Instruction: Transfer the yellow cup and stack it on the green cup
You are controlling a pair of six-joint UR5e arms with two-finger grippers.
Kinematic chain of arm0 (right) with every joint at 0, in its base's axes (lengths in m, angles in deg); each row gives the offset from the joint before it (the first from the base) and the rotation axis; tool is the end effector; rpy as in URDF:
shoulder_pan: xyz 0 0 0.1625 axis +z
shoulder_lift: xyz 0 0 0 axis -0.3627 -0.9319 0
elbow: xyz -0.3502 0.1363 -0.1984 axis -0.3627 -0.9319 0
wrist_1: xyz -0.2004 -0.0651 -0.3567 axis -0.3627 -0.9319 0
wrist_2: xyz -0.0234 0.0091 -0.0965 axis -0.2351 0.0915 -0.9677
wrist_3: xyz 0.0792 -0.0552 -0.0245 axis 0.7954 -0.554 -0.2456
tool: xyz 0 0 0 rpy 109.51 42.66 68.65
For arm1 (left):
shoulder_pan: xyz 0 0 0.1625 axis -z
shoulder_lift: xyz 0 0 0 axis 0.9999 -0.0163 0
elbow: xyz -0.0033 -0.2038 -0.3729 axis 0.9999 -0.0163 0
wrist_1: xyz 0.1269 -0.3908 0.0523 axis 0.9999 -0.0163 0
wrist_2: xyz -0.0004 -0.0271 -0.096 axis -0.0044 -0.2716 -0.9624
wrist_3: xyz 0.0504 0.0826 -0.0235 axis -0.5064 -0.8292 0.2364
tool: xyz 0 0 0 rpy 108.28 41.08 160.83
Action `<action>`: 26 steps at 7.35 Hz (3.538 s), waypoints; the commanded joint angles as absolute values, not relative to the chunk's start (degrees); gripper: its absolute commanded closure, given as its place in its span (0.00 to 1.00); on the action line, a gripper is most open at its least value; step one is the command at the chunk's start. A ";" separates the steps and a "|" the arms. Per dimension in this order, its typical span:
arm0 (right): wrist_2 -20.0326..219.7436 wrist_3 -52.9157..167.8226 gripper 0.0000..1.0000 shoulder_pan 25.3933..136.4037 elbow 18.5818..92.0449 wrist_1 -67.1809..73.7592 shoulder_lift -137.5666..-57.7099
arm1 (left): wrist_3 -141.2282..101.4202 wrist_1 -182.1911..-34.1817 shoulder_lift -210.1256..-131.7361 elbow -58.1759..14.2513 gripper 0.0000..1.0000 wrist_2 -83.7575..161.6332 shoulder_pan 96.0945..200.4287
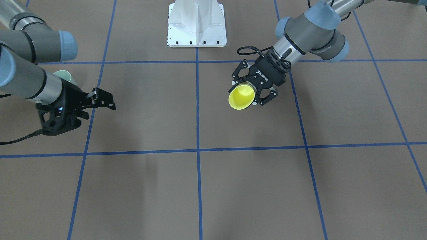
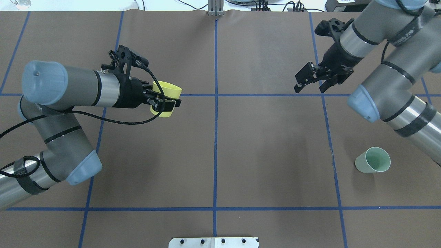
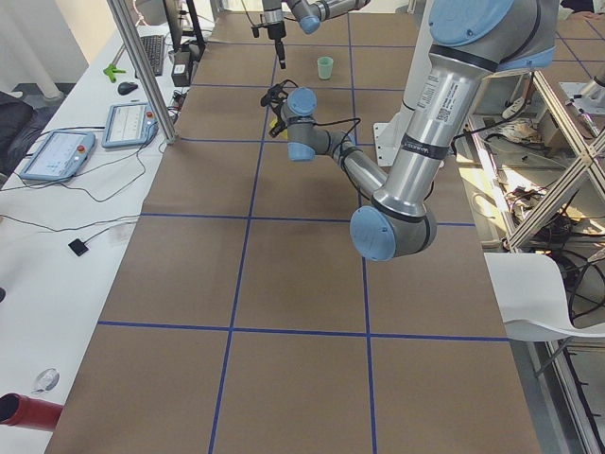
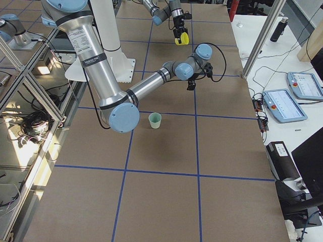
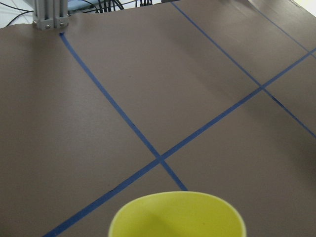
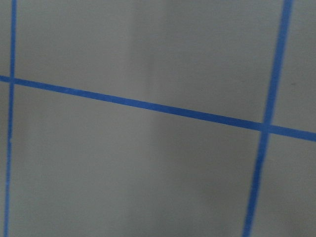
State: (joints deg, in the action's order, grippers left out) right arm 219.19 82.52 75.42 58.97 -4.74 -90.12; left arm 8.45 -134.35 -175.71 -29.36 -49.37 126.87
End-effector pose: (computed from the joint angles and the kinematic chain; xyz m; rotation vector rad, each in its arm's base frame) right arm -0.3291 -0.5485 0.3013 -0.0485 -1.0815 -0.2248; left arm 0.4186 -0.4506 0.2460 0.7877 1.2810 0.3851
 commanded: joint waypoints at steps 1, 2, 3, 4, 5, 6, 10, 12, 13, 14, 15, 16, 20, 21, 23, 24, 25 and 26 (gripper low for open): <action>219.04 92.32 0.01 71.90 58.56 0.19 -86.11 | 8.61 -144.42 -175.95 -25.24 1.00 -43.45 121.79; 219.04 96.37 0.06 71.46 58.47 3.80 -86.02 | 8.61 -148.31 -176.03 -23.99 1.00 -40.37 119.24; 219.04 99.54 0.07 71.02 58.47 6.79 -86.01 | 8.69 -149.83 -176.64 -23.98 1.00 -39.12 117.99; 219.04 102.01 0.05 70.84 58.38 9.43 -86.01 | 9.30 -150.54 -178.30 -23.46 1.00 -39.02 116.59; 219.04 102.47 0.04 70.66 58.47 9.98 -85.67 | 12.18 -150.64 -180.15 -23.19 1.00 -36.32 113.88; 219.04 103.08 0.04 69.88 58.47 9.99 -85.58 | 12.47 -152.38 -182.08 -21.80 1.00 -32.47 111.15; 219.39 103.88 0.04 66.54 58.91 10.07 -85.49 | 12.47 -153.10 -184.65 -19.50 1.00 -31.64 110.86; 219.65 103.97 0.05 66.09 58.82 9.99 -84.96 | 12.47 -153.01 -184.82 -19.24 1.00 -31.64 110.77; 219.66 104.75 0.07 65.92 58.82 9.99 -84.79 | 12.47 -153.10 -185.00 -18.54 1.00 -31.64 110.60; 219.66 104.76 0.08 65.74 58.65 9.90 -84.70 | 12.47 -153.45 -185.00 -18.53 1.00 -31.64 110.43; 219.66 104.76 0.13 65.48 58.56 9.90 -84.70 | 12.47 -153.45 -185.52 -18.53 1.00 -31.64 110.42; 219.66 104.76 0.13 65.30 58.47 9.90 -84.70 | 12.56 -153.45 -185.70 -18.53 1.00 -31.64 110.42; 219.57 104.85 0.15 63.90 58.56 9.90 -84.70 | 12.48 -153.36 -187.11 -18.27 1.00 -31.55 110.25; 219.65 104.76 0.19 63.89 58.56 9.81 -84.78 | 12.47 -153.36 -187.11 -18.27 1.00 -31.55 110.33; 219.92 104.76 0.29 63.89 59.00 9.72 -85.22 | 12.56 -153.36 -187.11 -18.27 1.00 -31.55 110.60; 221.22 104.76 0.42 63.89 59.00 9.81 -85.40 | 12.56 -153.36 -187.11 -18.18 1.00 -31.55 110.60; 222.63 104.76 0.50 63.81 59.00 9.90 -85.40 | 12.48 -153.36 -187.11 -18.18 1.00 -31.55 110.69; 223.17 104.76 0.52 63.81 59.00 9.90 -85.40 | 12.56 -153.28 -187.11 -18.18 1.00 -31.55 110.86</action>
